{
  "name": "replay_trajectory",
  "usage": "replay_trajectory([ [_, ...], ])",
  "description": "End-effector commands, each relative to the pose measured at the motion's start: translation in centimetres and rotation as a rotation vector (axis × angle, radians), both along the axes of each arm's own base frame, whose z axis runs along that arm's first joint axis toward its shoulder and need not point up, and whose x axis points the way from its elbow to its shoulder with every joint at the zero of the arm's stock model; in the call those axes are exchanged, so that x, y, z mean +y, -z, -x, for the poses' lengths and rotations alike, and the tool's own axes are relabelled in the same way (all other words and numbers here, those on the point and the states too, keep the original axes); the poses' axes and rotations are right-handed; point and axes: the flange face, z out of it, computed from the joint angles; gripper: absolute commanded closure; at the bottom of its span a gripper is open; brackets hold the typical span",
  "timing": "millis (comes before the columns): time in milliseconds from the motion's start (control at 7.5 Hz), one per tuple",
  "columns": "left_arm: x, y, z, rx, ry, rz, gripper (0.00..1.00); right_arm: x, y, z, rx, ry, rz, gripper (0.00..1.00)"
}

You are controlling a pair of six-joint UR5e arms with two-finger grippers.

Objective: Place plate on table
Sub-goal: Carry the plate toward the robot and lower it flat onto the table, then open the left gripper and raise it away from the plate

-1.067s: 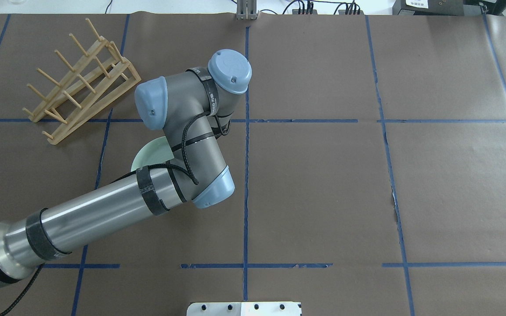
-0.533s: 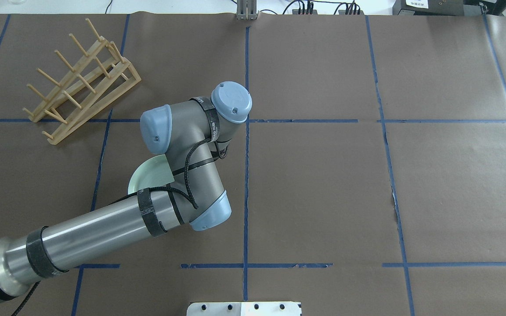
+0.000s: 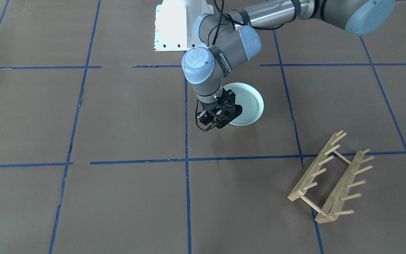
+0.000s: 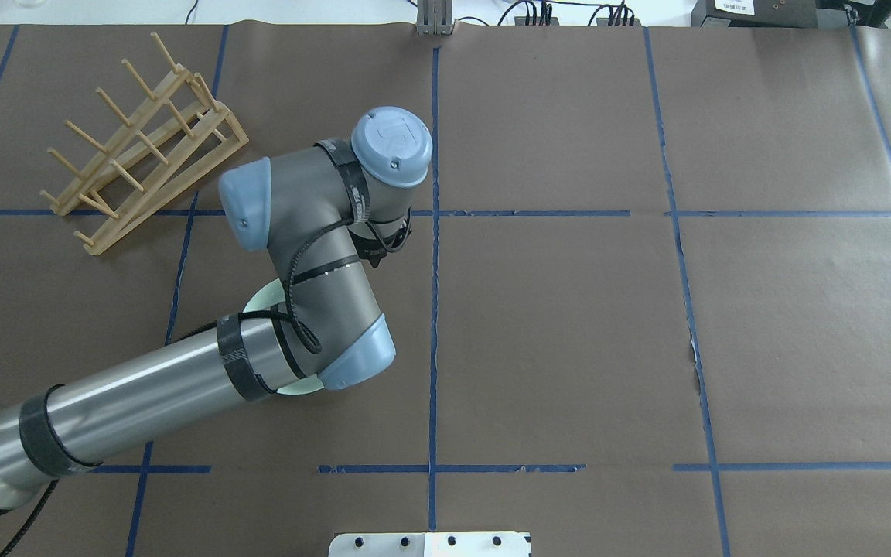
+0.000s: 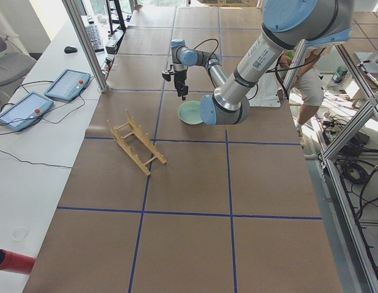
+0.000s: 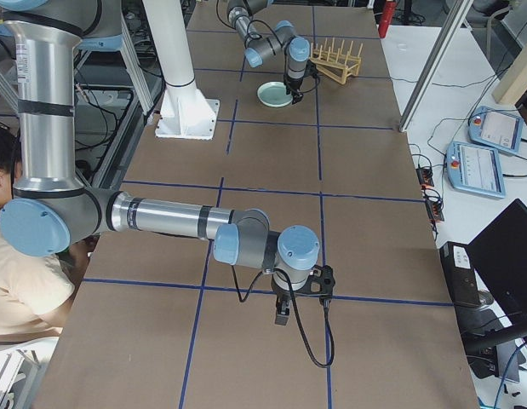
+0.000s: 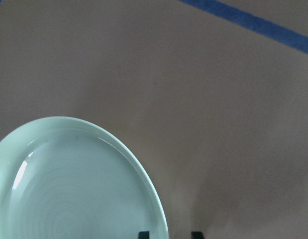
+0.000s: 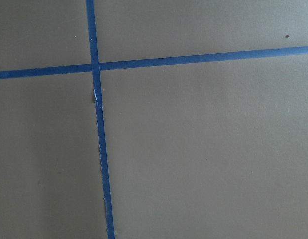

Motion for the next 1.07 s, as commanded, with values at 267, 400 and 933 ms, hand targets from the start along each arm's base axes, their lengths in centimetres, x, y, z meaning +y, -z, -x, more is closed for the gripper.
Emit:
replay_trajectory([
  [267,-10.0,-1.8,28.6,0.057,-0.157,-0.353,0.0,0.0,0.0,0.0,0.0,0.0,0.0,0.0],
  [400,-12.7,-5.0,37.7,0.047,-0.233,-0.416,0.0,0.0,0.0,0.0,0.0,0.0,0.0,0.0],
  [933,-9.5,-24.8,63.8,0.023,-0.464,-0.501,0.0,0.0,0.0,0.0,0.0,0.0,0.0,0.0],
])
